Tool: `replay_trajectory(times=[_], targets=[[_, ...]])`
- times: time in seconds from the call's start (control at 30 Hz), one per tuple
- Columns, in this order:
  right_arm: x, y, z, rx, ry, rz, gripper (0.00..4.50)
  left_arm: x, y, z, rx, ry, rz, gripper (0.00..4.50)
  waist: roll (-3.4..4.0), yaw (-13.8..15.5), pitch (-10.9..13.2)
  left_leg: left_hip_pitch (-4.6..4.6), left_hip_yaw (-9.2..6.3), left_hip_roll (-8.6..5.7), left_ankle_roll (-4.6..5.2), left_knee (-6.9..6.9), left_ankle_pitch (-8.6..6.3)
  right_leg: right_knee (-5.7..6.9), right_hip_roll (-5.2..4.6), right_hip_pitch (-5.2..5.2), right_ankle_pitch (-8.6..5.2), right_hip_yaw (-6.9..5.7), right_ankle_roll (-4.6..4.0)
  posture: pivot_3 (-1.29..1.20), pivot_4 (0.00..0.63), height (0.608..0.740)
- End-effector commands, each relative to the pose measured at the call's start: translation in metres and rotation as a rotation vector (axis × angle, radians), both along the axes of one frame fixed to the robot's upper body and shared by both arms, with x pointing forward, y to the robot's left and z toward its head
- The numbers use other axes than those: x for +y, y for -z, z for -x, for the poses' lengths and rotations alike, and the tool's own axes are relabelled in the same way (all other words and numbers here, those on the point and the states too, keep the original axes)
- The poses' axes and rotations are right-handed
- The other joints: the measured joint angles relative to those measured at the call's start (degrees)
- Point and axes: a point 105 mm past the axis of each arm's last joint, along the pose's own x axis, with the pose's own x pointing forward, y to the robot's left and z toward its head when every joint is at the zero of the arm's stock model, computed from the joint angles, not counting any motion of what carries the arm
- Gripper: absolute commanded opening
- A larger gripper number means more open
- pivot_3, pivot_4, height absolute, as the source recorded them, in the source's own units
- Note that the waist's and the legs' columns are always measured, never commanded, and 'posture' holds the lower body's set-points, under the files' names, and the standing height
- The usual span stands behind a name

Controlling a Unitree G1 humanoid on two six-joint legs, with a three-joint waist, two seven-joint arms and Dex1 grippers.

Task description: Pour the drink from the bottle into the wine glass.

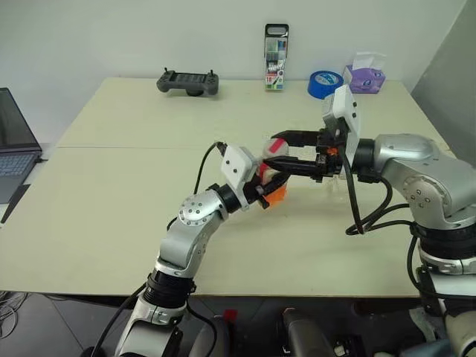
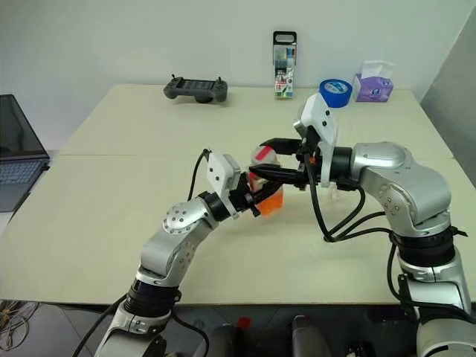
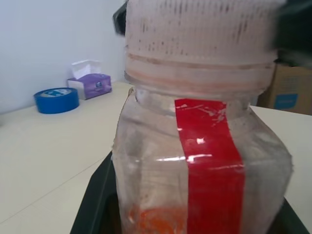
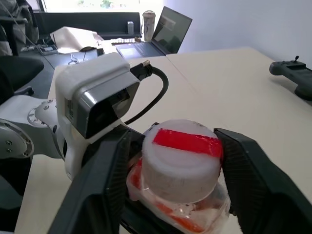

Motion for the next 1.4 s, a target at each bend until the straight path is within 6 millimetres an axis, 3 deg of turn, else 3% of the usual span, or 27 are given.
replay_trajectory(times=[0.03,0.07,0.27,0.47,1.1,1.2,1.4], targets=[[0.004,-0.012,0.012,-0.08,0.056,-0.033,4.26,0.001,-0.013,0.003,-0.039,-0.004,0.025,1.66,0.0,0.1,0.0,-0.05,-0.01,-0.04,0.0,0.04,0.0,-0.03,-0.04,-0.01,0.0,0.0,0.0,0.0,0.15,0.74],[0.005,-0.012,0.01,-0.077,0.108,-0.052,4.49,0.001,-0.012,0.003,-0.037,0.0,0.023,1.66,0.0,0.1,0.0,-0.07,-0.01,-0.07,0.0,0.07,0.0,-0.04,-0.07,0.0,0.0,0.0,0.0,0.0,0.15,0.74],[0.006,-0.001,0.002,-0.035,0.404,-0.126,4.5,0.001,-0.012,-0.001,-0.03,0.005,0.02,1.66,0.0,0.2,0.0,-0.18,0.02,-0.11,-0.02,0.19,0.01,0.04,-0.15,-0.13,0.0,0.07,0.0,0.0,0.15,0.74],[0.01,0.01,0.0,-0.015,0.587,-0.174,4.5,-0.002,-0.01,-0.001,-0.027,0.015,0.02,1.66,0.01,0.1,0.0,-0.31,-0.02,-0.11,-0.08,0.17,0.04,0.06,-0.14,-0.26,0.0,0.05,0.0,0.0,0.15,0.74],[0.005,0.004,-0.008,0.023,0.795,-0.223,4.5,-0.003,-0.007,-0.002,-0.023,0.018,0.013,1.66,0.02,0.0,0.0,-0.29,-0.01,-0.1,-0.07,0.15,0.04,0.08,-0.1,-0.27,0.0,0.02,0.0,0.0,0.15,0.74],[0.004,0.004,-0.008,0.028,0.813,-0.225,3.91,-0.003,-0.006,-0.002,-0.021,0.018,0.013,1.66,0.02,0.0,0.0,-0.29,-0.01,-0.11,-0.07,0.15,0.04,0.08,-0.1,-0.27,0.01,0.03,-0.01,0.0,0.15,0.74],[0.001,0.004,-0.01,0.019,0.861,-0.205,1.97,-0.005,-0.005,-0.001,-0.019,0.028,0.01,1.65,0.02,0.0,0.0,-0.29,-0.01,-0.1,-0.07,0.14,0.04,0.08,-0.1,-0.27,0.01,0.02,-0.01,0.0,0.15,0.74]])
